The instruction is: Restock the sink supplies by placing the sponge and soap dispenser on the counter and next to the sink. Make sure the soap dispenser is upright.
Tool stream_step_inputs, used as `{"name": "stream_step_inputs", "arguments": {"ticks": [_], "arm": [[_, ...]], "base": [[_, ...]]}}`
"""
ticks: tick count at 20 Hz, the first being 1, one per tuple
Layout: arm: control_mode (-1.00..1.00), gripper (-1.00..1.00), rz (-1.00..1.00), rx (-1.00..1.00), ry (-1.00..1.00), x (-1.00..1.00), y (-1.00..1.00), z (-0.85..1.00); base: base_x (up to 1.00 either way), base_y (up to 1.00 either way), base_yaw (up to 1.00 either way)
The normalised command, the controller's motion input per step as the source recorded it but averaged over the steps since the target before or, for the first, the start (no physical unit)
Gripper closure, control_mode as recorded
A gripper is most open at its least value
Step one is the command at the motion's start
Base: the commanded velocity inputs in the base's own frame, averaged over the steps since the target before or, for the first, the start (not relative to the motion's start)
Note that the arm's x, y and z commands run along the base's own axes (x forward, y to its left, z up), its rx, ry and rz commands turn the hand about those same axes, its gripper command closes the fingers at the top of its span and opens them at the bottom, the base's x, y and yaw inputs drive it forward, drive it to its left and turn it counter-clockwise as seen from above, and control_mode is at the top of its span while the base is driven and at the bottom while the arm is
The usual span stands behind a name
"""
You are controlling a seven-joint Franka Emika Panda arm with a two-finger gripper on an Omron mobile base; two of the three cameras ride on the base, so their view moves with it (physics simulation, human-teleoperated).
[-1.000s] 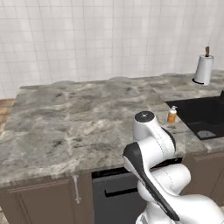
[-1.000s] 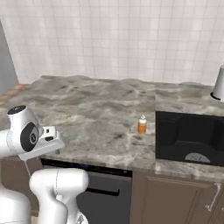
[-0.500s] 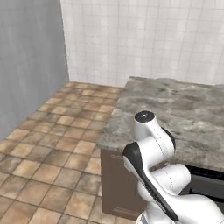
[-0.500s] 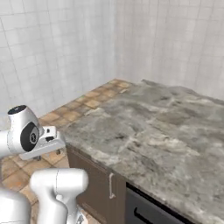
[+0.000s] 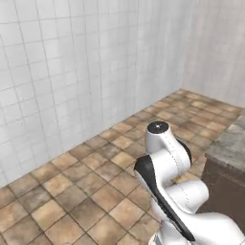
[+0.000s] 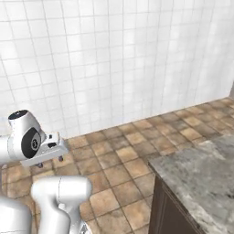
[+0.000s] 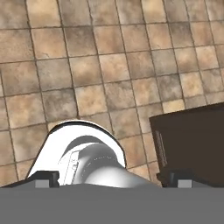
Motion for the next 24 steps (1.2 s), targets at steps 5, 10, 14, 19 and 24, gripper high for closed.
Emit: {"name": "stream_step_inputs", "arguments": {"ticks": [5, 10, 14, 19, 24], "arm": [[1.0, -1.0, 0.0, 0.0, 0.0, 0.0, 0.0, 0.0], [1.0, -1.0, 0.0, 0.0, 0.0, 0.0, 0.0, 0.0], [1.0, -1.0, 0.0, 0.0, 0.0, 0.0, 0.0, 0.0], [1.0, -1.0, 0.0, 0.0, 0.0, 0.0, 0.0, 0.0], [1.0, -1.0, 0.0, 0.0, 0.0, 0.0, 0.0, 0.0]], "base": [[0.0, 0.66, 0.78], [-0.01, 0.43, 0.8], [-0.04, 0.37, 0.79], [-0.36, -0.09, 0.66], [0.02, -0.34, 0.59]]}}
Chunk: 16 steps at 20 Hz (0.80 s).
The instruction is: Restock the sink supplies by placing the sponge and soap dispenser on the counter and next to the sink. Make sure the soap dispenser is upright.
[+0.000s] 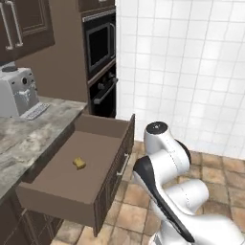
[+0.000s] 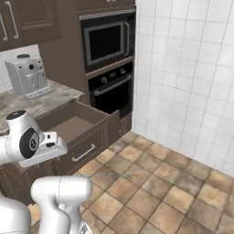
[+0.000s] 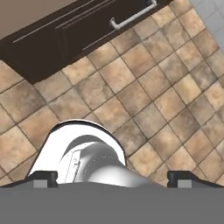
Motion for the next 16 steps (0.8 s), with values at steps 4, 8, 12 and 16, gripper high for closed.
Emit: {"name": "stream_step_inputs", "arguments": {"ticks": [4, 8, 12, 16], "arm": [[1.0, -1.0, 0.0, 0.0, 0.0, 0.0, 0.0, 0.0], [1.0, -1.0, 0.0, 0.0, 0.0, 0.0, 0.0, 0.0], [1.0, -1.0, 0.0, 0.0, 0.0, 0.0, 0.0, 0.0], [1.0, -1.0, 0.0, 0.0, 0.0, 0.0, 0.0, 0.0]], "base": [[0.27, -0.29, 0.61], [0.65, -0.46, 0.55], [0.6, -0.57, 0.52], [0.18, -0.41, 0.47]]}}
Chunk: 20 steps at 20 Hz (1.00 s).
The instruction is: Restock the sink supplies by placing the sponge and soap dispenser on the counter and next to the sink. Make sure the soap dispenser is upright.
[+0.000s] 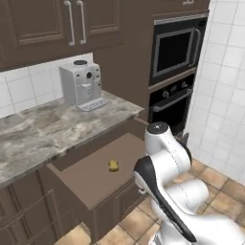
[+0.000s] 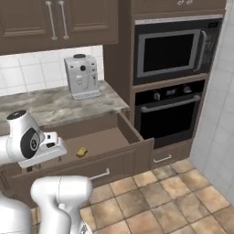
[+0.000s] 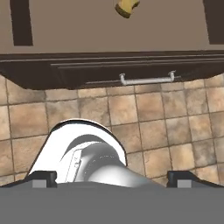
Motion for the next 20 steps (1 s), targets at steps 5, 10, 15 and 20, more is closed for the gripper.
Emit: {"name": "stream_step_inputs", "arguments": {"ticks": [5, 10, 15, 20], "arm": [[1.0, -1.0, 0.0, 0.0, 0.0, 0.0, 0.0, 0.0], [1.0, -1.0, 0.0, 0.0, 0.0, 0.0, 0.0, 0.0], [1.0, -1.0, 0.0, 0.0, 0.0, 0.0, 0.0, 0.0], [-1.0, -1.0, -0.01, 0.13, 0.0, 0.34, -0.29, -0.07]], "base": [[0.45, -0.01, 0.44], [0.47, -0.15, 0.29], [0.18, -0.53, 0.1], [0.0, -0.08, 0.0]]}}
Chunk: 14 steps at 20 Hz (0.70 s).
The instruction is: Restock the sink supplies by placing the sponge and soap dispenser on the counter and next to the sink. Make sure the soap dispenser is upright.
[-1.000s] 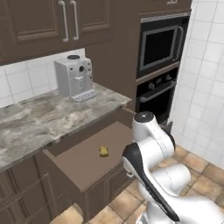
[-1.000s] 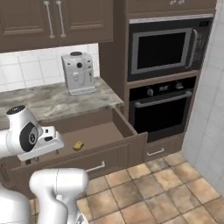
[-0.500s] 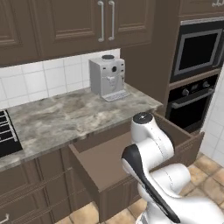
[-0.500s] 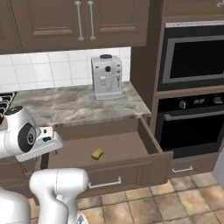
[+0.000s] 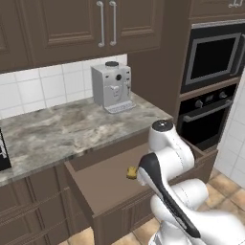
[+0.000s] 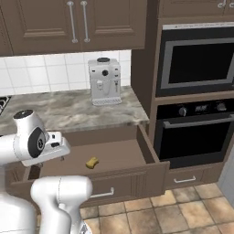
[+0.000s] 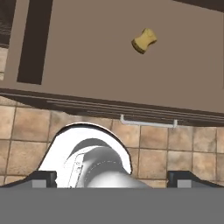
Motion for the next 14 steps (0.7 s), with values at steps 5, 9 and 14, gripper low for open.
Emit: {"name": "stream_step_inputs", "arguments": {"ticks": [5, 9, 14], "arm": [[-1.0, -1.0, -0.2, 0.16, 0.01, 0.98, -0.04, -0.25], [-1.0, -1.0, -0.35, 0.1, 0.14, 0.9, 0.0, -0.32], [-1.0, -1.0, -0.37, 0.0, 0.25, 0.81, -0.02, -0.39]], "base": [[0.0, 0.0, 0.0], [0.0, 0.0, 0.0], [0.0, 0.0, 0.0]]}}
